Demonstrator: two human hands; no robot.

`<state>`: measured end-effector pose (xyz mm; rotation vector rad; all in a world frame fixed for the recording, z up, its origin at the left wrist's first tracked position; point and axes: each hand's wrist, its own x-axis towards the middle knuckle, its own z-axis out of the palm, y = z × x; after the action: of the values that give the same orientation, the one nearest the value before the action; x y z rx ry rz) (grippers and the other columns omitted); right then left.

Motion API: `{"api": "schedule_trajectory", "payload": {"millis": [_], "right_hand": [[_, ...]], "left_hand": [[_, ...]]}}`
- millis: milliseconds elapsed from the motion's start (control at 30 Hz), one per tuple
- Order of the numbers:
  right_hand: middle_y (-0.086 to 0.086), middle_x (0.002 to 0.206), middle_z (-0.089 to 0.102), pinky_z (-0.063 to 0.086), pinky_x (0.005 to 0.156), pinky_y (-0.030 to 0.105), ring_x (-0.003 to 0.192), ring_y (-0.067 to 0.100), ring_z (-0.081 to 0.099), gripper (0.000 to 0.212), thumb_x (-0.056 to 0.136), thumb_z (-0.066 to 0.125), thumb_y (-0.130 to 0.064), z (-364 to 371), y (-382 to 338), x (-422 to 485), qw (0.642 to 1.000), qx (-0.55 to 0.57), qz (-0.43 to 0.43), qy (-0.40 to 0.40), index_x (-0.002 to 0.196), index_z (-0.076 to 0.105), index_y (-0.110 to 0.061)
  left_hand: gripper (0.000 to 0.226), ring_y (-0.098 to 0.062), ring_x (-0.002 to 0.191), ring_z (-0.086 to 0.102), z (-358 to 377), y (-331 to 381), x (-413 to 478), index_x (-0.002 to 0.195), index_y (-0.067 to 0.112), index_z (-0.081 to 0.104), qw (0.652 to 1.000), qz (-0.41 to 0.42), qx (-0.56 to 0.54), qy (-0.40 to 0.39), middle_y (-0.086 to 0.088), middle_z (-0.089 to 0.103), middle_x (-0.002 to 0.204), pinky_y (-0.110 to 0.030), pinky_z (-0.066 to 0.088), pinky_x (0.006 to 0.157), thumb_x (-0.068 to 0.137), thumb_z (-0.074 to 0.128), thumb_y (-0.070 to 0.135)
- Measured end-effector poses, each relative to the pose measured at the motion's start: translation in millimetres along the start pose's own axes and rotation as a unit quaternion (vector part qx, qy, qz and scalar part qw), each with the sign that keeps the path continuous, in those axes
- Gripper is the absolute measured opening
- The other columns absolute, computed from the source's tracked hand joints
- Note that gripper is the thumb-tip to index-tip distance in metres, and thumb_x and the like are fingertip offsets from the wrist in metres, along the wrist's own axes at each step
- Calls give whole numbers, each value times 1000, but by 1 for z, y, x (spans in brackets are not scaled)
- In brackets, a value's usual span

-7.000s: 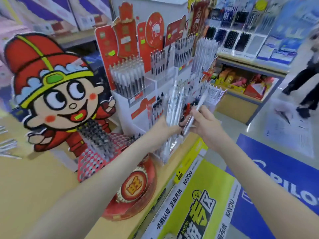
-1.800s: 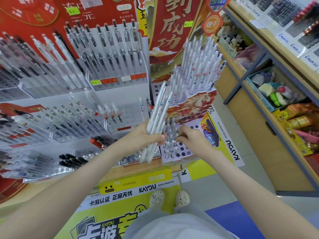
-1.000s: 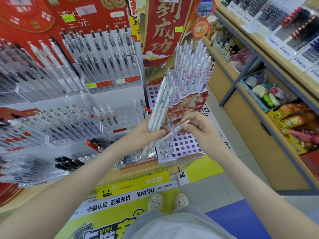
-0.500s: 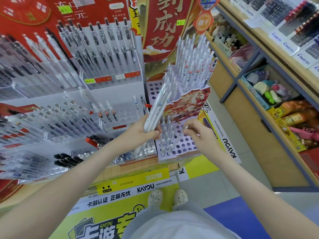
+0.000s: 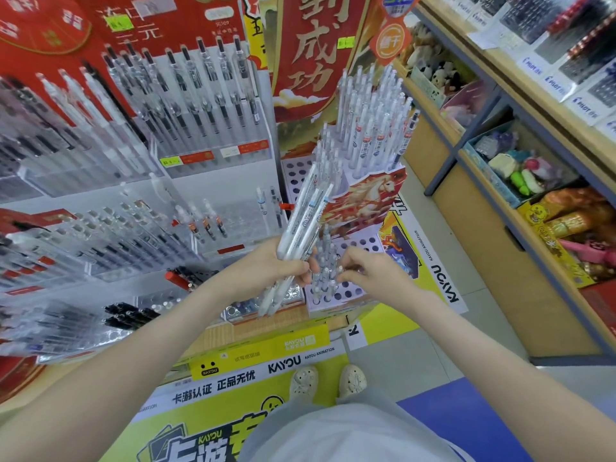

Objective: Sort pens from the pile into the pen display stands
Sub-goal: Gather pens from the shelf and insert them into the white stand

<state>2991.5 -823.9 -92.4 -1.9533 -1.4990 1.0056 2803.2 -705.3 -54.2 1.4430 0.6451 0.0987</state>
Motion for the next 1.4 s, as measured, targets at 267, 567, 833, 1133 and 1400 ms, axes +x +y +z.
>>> {"api": "schedule_trajectory", "payload": {"millis": [267,567,833,1133,1400], "right_hand": [[-17,91,56,46,75,23,86,6,55,31,83,70,-35,-5,-1,3,999,-20,25,26,101,48,-26],[-3,75,66,53,69,39,73,18,64,13,91,60,-13,-27,-57,-3,924,335,-45,179,100,51,-14],[-2,70,66,57,74,34,73,17,65,8,94,52,-2,-35,-57,-7,909,377,-53,171,101,47,-4],[0,83,64,54,67,33,83,23,61,15,97,45,0,-51,-36,-7,838,479,-52,256,99,53,-12],[6,85,63,53,76,27,82,20,62,12,95,49,-4,-42,-13,-13,866,461,-18,194,95,61,-7]], "left_hand": [[17,-12,75,64,-2,-4,2,102,12,58,999,-14,47,-24,1,67,86,-24,51,74,92,56,-2],[22,-5,72,61,3,7,5,101,21,53,992,-1,92,-89,-5,57,88,-20,50,71,93,58,1],[28,0,69,61,1,10,10,115,18,46,989,-4,122,-82,-2,56,89,-16,49,68,93,59,7],[20,-9,70,58,-10,10,8,104,33,51,984,-11,163,-66,5,60,75,-22,50,67,90,64,28],[12,1,57,55,0,10,2,102,21,51,991,4,134,-5,12,63,63,-15,47,56,94,59,17]]}}
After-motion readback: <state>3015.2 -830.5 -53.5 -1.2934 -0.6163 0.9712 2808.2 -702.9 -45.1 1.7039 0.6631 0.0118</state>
